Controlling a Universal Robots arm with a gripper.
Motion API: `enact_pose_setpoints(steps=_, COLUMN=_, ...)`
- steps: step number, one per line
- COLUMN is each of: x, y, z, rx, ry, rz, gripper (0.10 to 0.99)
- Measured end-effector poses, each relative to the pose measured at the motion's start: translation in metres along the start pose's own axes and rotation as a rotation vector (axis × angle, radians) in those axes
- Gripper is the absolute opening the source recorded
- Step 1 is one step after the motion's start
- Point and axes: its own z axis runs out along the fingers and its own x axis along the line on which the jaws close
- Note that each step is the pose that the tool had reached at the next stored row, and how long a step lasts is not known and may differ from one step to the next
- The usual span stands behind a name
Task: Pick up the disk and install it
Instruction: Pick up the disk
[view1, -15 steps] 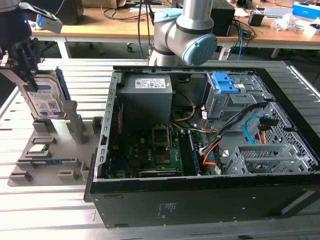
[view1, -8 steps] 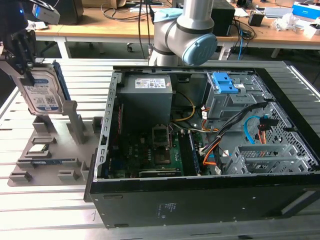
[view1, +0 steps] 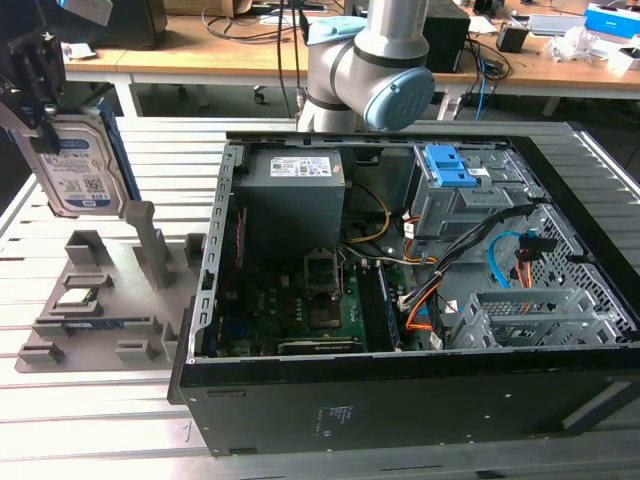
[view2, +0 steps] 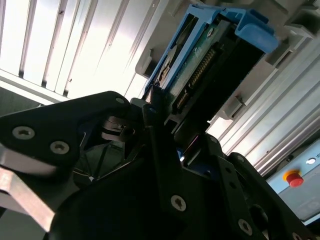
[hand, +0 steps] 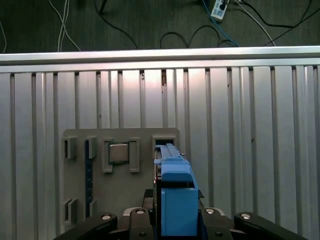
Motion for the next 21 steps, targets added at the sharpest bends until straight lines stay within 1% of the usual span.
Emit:
enact_pose_setpoints(steps=13, x=0.0006, y=0.0011, z=-0.0291, rx=0.0, ry=0.0, rz=0.0, gripper=0.365)
enact_pose_setpoints(steps=14, x=0.0006, y=0.0012, z=-0.0305, rx=0.0, ry=0.0, rz=0.0, gripper=0.365)
enact_pose_setpoints(steps=16, x=0.0008, y=0.0015, z=-0.0396, rx=0.0, ry=0.0, rz=0.0, gripper=0.365)
enact_pose_setpoints(steps=21, x=0.0011, y=0.0019, z=-0.0511, rx=0.0, ry=0.0, rz=0.0, gripper=0.365)
